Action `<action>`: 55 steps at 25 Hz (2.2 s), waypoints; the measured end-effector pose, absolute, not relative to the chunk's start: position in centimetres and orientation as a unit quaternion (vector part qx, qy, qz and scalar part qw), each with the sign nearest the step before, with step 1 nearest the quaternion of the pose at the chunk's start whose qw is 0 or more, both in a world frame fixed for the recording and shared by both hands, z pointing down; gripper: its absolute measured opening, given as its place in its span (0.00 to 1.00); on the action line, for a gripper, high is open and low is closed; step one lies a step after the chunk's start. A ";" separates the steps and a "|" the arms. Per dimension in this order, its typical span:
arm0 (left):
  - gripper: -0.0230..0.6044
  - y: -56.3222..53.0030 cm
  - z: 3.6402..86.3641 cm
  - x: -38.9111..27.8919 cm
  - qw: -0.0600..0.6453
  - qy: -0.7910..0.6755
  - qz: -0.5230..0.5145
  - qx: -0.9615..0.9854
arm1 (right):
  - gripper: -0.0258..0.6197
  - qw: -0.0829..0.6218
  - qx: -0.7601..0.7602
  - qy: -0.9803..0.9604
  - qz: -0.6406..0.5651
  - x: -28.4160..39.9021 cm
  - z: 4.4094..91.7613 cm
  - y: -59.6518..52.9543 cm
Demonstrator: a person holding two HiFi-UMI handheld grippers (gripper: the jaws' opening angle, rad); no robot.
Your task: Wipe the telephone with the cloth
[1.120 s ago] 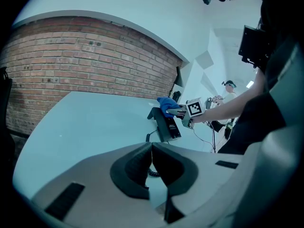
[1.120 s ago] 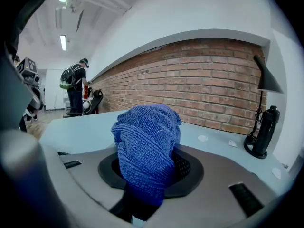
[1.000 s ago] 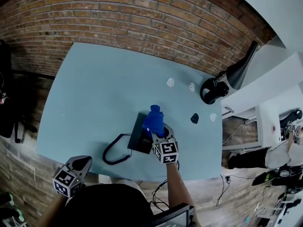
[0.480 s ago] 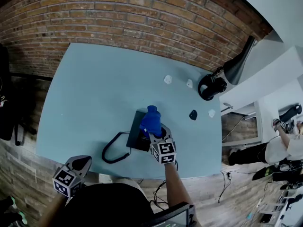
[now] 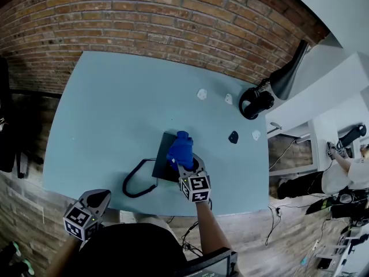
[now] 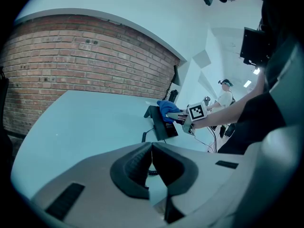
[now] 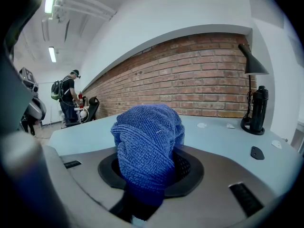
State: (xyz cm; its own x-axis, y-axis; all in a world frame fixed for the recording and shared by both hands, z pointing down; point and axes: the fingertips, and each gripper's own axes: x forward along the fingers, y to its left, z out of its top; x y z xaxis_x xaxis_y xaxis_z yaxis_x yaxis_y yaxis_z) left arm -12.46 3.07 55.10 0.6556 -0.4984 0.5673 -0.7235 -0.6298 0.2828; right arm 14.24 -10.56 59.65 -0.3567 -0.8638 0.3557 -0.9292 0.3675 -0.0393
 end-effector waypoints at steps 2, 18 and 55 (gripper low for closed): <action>0.05 3.2 55.1 -12.5 0.251 -0.350 0.224 0.874 | 0.27 0.137 0.556 -0.811 0.120 14.2 59.8 -10.2; 0.05 3.7 55.3 -12.1 0.254 -0.346 0.224 0.875 | 0.27 0.123 0.562 -0.802 0.160 12.8 62.1 -5.5; 0.05 0.1 47.1 -10.6 0.235 -0.288 0.150 0.916 | 0.25 0.154 0.550 -0.820 0.045 0.0 50.4 -0.6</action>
